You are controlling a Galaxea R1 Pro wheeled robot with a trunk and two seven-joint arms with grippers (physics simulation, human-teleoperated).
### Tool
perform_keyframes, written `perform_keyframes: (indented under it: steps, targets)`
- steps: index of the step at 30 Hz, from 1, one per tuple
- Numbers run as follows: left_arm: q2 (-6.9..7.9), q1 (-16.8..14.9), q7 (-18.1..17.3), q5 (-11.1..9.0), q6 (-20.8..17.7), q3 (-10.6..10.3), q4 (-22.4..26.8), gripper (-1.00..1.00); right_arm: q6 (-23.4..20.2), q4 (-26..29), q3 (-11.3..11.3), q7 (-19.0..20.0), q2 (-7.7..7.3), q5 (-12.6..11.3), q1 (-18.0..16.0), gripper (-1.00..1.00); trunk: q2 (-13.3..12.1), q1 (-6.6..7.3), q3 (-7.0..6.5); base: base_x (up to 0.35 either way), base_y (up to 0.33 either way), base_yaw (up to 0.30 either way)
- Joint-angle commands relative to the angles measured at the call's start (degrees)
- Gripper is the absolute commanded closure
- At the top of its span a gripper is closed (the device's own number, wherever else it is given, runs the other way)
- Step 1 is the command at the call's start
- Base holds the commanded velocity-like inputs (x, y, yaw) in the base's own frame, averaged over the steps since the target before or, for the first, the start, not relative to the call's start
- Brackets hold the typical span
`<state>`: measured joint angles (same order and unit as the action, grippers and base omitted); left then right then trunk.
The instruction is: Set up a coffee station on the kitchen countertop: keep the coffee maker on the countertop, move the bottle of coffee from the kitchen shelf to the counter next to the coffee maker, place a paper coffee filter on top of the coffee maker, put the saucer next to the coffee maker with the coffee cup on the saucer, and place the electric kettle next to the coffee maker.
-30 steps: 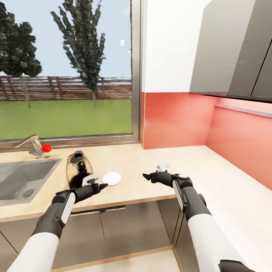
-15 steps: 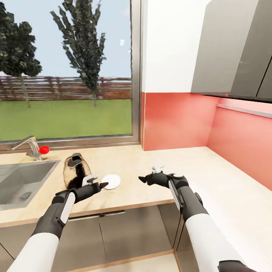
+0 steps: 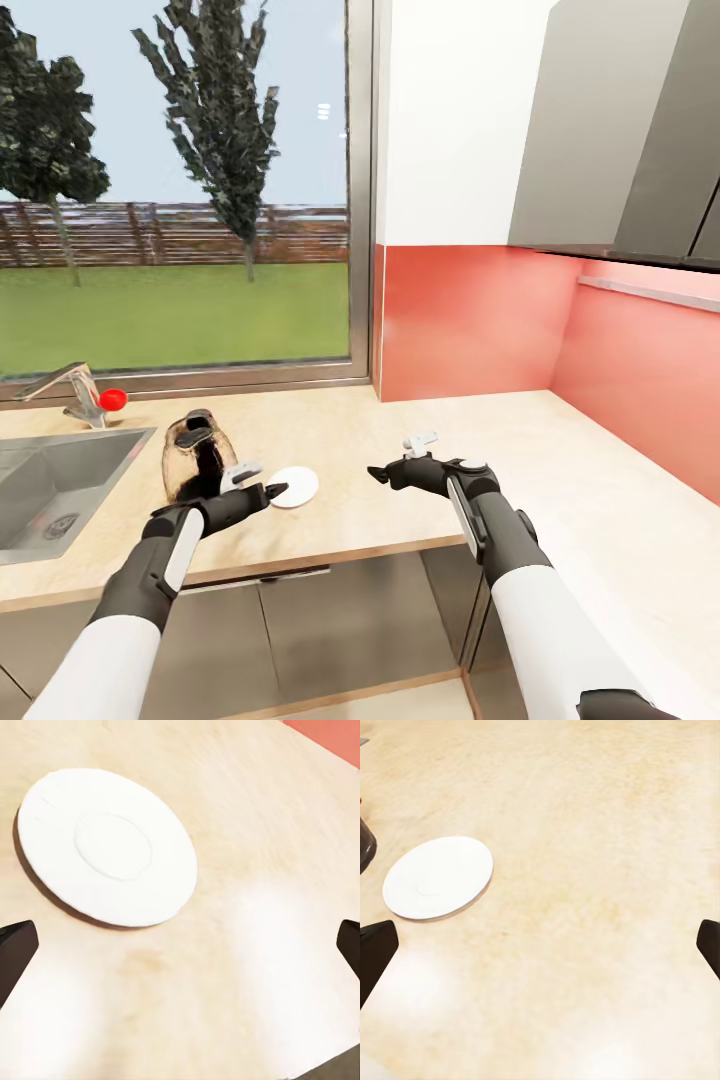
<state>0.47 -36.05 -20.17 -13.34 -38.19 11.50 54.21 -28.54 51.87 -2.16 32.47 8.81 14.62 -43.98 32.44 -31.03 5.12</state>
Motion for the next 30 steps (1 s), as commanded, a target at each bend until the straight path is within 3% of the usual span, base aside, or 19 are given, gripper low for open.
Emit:
perform_keyframes:
  steps: [1, 6, 10, 24, 30]
  targets:
    - [-0.21, -0.1, 0.8, -0.2, -0.4, 0.1, 0.1, -1.0, -0.2, 0.1, -0.3, 0.5, 0.07, 0.6, -0.1, -1.0, 0.1, -0.03, 0.12, 0.001, 0.0, 0.0]
    - [-3.23, -0.5, 5.2, 0.1, -0.4, -0.1, 0.2, -1.0, -0.2, 0.1, -0.3, 0.5, 0.07, 0.6, -0.1, -1.0, 0.1, -0.03, 0.12, 0.0, 0.0, 0.0]
    - [-6.33, -0.8, 12.3, -0.2, -0.5, -0.2, 2.4, -1.0, -0.2, 0.1, -0.4, 0.4, 0.07, 0.6, -0.1, -1.0, 0.1, -0.03, 0.12, 0.0, 0.0, 0.0]
    - [-6.74, -0.7, 13.7, -0.2, -0.5, -0.2, 3.3, -1.0, -0.2, 0.1, -0.6, 0.4, -0.02, 0.7, -0.1, -1.0, 0.1, -0.03, 0.12, 0.007, 0.0, 0.0]
    - [-6.71, -0.6, 13.8, -0.2, -0.5, -0.1, 3.3, -1.0, -0.1, -0.2, -0.7, 0.5, -0.02, 0.6, -0.1, -1.0, 0.1, -0.03, 0.12, 0.247, 0.0, 0.0]
